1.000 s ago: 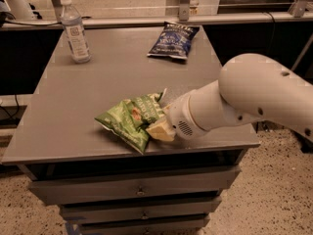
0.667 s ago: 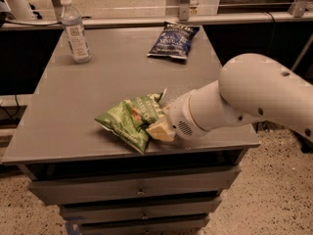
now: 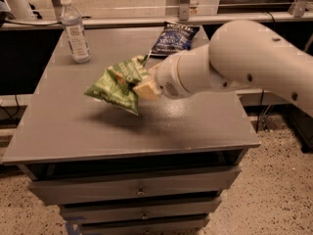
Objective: Move green jalapeno chip bag near blue plastic bottle
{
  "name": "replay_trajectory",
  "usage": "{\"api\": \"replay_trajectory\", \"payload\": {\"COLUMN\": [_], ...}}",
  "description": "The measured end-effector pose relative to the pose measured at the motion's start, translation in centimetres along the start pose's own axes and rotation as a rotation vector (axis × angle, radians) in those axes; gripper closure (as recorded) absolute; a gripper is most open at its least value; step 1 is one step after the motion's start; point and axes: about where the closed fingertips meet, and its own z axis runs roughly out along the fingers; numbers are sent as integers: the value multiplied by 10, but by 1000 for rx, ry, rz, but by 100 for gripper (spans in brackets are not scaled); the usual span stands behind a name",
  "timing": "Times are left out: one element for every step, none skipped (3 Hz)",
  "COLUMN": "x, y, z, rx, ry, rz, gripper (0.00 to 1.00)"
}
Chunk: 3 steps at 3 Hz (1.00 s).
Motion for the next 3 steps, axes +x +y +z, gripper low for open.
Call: {"api": "replay_trajectory", "payload": {"x": [-56, -53, -50], "y": [-44, -53, -81], "z": [9, 15, 43], "rx": [74, 85, 85], "ry": [-112, -117, -119], "rz": [-41, -46, -65], "gripper": [100, 100, 100]}}
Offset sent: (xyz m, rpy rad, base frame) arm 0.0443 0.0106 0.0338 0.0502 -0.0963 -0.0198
